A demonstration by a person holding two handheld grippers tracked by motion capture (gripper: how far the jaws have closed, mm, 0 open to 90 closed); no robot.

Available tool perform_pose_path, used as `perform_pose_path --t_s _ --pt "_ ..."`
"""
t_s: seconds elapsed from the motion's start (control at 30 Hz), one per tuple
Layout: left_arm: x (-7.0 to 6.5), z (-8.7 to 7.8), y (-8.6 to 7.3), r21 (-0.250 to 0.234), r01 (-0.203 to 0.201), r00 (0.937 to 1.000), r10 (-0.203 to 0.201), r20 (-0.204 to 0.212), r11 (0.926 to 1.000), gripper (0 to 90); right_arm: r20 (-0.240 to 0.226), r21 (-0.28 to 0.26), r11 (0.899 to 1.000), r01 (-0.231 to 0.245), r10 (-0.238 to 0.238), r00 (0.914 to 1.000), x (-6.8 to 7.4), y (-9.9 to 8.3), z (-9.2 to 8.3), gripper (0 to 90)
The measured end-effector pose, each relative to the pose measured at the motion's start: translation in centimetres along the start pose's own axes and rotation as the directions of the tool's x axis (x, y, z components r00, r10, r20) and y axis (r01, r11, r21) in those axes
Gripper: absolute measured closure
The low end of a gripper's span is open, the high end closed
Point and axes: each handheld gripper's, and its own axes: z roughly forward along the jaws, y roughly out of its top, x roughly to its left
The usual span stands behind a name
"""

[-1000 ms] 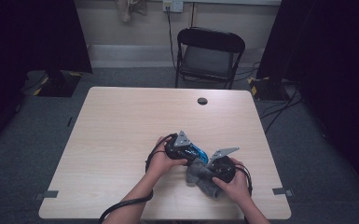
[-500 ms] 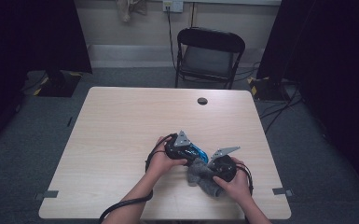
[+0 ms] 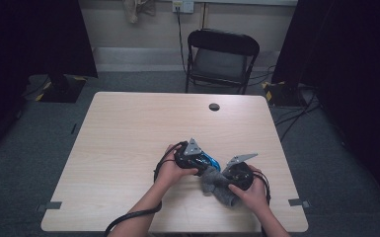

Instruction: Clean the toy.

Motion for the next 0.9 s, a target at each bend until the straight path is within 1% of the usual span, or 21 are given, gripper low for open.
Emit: perform_pose_path --t_s 0.2,0.53,0.77,0.9 --pt "0.0 0.0 0.0 -0.004 0.003 1.0000 -0.003 0.002 1.0000 25.4 0.011 -0.004 1.000 -0.021 0.021 0.9997 -0.7 -0.1 -0.3 70.9" --pt "0.0 0.0 0.0 -0.005 0.005 1.0000 -0.005 0.000 1.0000 25.3 0.018 -0.008 0.999 -0.041 0.041 0.9990 -1.4 -0.1 -0.6 70.8" --pt "-0.1 0.0 -0.1 -0.006 0.002 1.0000 -0.002 -0.002 1.0000 25.3 0.037 -0.013 0.999 -0.050 0.051 0.9980 -1.9 -0.2 -0.9 70.8" --pt "-0.1 0.0 0.0 -0.006 0.004 1.0000 -0.004 -0.001 1.0000 25.3 0.052 -0.024 0.997 -0.071 0.072 0.9961 -2.5 -0.3 -1.1 71.0"
